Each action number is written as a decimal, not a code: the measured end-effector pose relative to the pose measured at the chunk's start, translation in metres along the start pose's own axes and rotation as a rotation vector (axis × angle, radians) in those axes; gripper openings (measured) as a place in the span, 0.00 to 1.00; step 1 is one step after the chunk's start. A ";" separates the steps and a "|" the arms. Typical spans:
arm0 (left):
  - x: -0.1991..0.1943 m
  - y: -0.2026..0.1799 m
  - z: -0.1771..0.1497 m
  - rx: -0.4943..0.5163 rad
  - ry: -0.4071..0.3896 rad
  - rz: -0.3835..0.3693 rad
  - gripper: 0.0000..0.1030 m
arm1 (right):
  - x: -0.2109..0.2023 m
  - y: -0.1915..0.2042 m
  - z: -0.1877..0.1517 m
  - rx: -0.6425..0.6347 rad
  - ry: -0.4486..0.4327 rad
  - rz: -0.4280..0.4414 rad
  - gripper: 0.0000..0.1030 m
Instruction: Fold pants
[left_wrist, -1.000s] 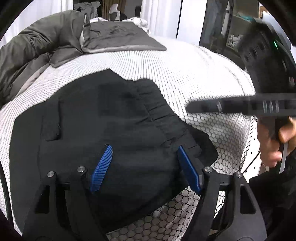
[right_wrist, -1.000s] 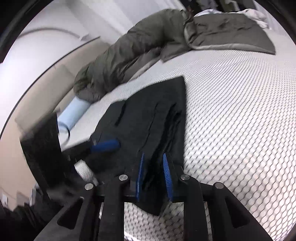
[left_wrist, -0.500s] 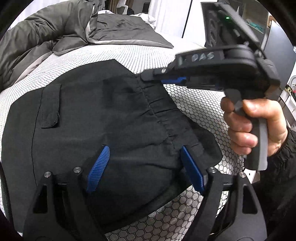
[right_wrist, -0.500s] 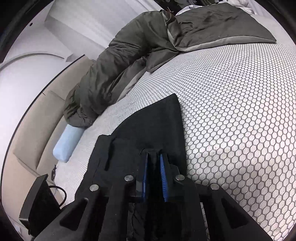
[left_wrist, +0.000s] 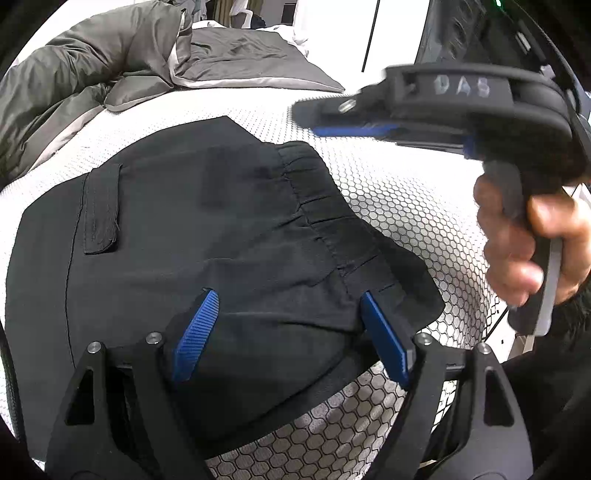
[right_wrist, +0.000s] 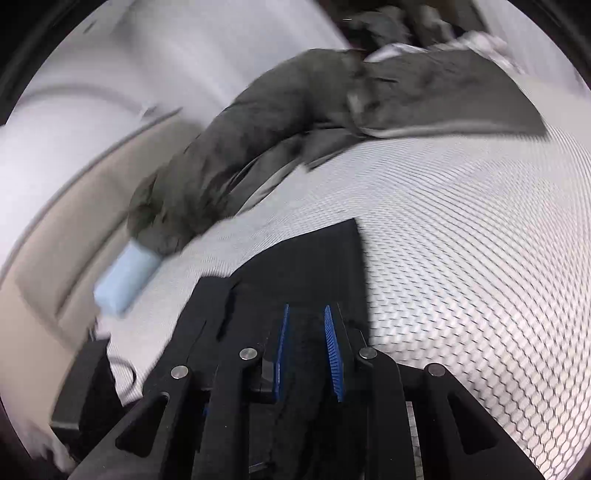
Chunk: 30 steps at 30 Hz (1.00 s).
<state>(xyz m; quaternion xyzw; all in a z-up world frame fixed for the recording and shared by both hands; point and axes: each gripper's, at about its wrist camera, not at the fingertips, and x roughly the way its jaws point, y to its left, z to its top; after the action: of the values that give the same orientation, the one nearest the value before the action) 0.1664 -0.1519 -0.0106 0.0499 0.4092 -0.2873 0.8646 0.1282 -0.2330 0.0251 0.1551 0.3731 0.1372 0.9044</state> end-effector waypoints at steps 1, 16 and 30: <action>0.000 0.000 0.000 0.001 -0.001 -0.001 0.76 | 0.007 0.010 -0.001 -0.050 0.020 -0.006 0.19; -0.048 0.024 0.000 0.022 -0.062 0.011 0.76 | 0.039 0.014 -0.006 -0.015 0.097 -0.090 0.28; -0.095 0.139 -0.065 -0.093 -0.051 0.204 0.79 | 0.030 0.087 -0.084 -0.500 0.187 -0.197 0.47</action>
<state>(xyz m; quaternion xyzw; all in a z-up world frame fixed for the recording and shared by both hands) 0.1496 0.0281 -0.0043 0.0440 0.3929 -0.1798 0.9008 0.0770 -0.1275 -0.0174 -0.1234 0.4226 0.1500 0.8853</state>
